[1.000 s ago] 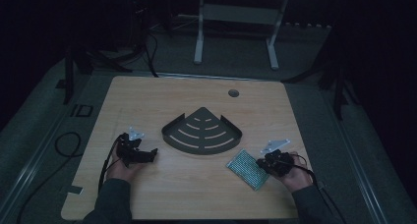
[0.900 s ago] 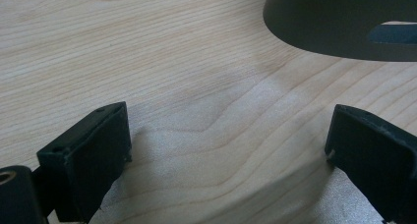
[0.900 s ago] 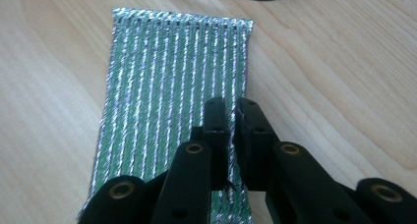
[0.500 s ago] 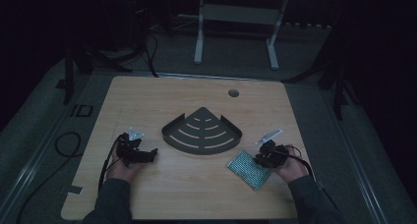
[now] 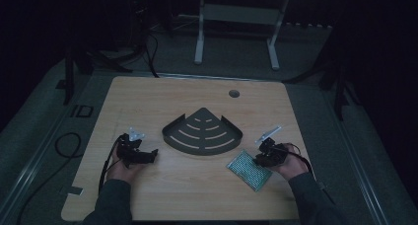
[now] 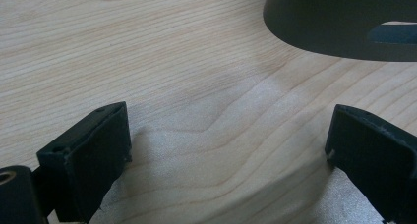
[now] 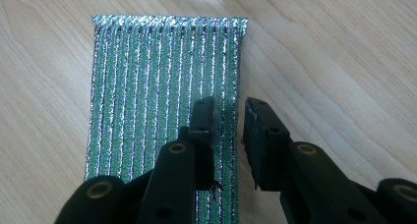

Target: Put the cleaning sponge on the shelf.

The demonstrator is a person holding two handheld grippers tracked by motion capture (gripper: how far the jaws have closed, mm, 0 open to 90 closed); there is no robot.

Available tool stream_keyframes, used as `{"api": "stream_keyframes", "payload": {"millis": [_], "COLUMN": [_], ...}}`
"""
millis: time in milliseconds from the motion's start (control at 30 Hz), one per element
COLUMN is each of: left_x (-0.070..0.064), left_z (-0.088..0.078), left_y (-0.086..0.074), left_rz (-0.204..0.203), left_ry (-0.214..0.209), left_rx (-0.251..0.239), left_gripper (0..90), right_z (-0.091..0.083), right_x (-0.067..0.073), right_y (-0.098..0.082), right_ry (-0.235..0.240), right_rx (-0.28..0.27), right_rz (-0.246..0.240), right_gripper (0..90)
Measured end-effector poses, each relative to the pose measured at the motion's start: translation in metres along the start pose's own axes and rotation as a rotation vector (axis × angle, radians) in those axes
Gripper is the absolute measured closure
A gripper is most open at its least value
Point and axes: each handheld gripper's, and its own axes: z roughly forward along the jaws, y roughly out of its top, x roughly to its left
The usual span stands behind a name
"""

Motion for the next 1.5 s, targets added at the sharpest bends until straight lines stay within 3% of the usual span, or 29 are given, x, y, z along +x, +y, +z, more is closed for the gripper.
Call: {"api": "stream_keyframes", "payload": {"millis": [867, 1333, 1500], "left_x": [0.000, 0.000, 0.000], "left_z": [0.000, 0.000, 0.000], "left_y": [0.000, 0.000, 0.000], "left_rz": [0.000, 0.000, 0.000], "left_ry": [0.000, 0.000, 0.000], "left_rx": [0.000, 0.000, 0.000], "left_gripper": [3.7, 3.6, 3.7], "right_z": [0.003, 0.007, 0.004], "right_x": [-0.013, -0.022, -0.021], "right_y": [0.011, 0.012, 0.014], "right_ry": [0.082, 0.138, 0.144], "right_rx": [0.101, 0.102, 0.100], "right_rz": [0.014, 0.041, 0.030], "right_gripper": [73.0, 72.6, 72.1]}}
